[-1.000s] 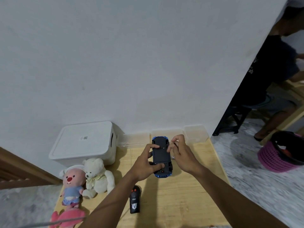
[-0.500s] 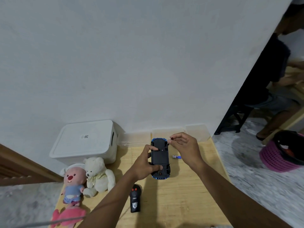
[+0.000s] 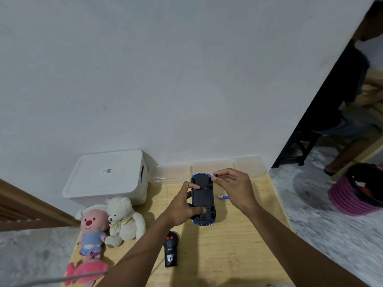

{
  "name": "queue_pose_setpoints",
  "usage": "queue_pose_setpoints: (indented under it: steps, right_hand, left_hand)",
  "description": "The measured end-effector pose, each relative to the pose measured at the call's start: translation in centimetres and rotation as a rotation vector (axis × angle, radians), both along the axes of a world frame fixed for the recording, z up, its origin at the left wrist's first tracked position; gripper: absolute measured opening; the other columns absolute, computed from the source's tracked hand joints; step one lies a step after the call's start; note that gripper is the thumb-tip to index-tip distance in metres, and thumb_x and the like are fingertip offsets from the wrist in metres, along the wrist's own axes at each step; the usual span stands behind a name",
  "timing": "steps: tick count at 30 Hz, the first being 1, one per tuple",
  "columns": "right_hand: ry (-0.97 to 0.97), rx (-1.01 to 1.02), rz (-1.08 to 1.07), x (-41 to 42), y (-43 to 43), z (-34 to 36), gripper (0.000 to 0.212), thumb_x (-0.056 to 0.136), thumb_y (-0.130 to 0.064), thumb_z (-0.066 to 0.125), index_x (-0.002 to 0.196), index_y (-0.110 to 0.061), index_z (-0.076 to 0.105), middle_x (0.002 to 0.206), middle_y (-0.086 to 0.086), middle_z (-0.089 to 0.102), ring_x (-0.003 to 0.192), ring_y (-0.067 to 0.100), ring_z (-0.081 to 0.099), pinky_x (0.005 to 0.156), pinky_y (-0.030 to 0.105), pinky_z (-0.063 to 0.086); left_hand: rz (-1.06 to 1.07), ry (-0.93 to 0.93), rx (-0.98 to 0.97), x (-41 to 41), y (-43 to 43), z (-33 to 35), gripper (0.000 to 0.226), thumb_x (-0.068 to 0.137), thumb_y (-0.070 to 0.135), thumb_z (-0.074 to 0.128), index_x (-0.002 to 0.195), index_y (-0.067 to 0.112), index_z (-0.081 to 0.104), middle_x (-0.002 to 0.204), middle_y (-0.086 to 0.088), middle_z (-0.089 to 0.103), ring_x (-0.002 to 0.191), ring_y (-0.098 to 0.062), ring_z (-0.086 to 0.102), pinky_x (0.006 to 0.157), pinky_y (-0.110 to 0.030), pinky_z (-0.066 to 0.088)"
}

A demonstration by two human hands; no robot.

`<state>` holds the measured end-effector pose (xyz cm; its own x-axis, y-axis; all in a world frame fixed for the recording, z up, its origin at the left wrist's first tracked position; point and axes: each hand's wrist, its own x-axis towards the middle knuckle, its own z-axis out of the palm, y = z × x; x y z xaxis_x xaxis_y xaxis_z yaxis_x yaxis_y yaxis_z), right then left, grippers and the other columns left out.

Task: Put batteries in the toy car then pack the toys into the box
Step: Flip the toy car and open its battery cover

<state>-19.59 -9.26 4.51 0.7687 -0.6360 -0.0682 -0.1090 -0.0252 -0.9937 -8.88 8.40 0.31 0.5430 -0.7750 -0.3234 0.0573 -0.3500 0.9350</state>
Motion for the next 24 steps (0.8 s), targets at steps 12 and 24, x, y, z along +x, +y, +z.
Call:
queue_pose_setpoints:
  steps: [12, 24]
  right_hand:
    - [0.005, -0.064, 0.038, 0.54, -0.03, 0.28, 0.009, 0.083, -0.008, 0.081, 0.09, -0.012, 0.077, 0.091, -0.001, 0.078, 0.089, 0.011, 0.075, 0.087, 0.029, 0.06]
    - [-0.007, -0.084, 0.021, 0.17, 0.16, 0.05, 0.009, 0.084, -0.008, 0.08, 0.092, -0.01, 0.077, 0.089, -0.003, 0.079, 0.087, 0.012, 0.075, 0.086, 0.027, 0.059]
  left_hand:
    - [0.015, 0.031, 0.006, 0.43, -0.09, -0.14, 0.063, 0.08, 0.003, 0.084, 0.122, 0.027, 0.045, 0.131, -0.011, 0.056, 0.109, -0.034, 0.066, 0.076, -0.048, 0.064]
    - [0.033, 0.059, -0.016, 0.47, -0.08, -0.21, 0.062, 0.081, 0.0, 0.083, 0.123, 0.025, 0.045, 0.131, -0.012, 0.055, 0.111, -0.034, 0.064, 0.069, -0.035, 0.062]
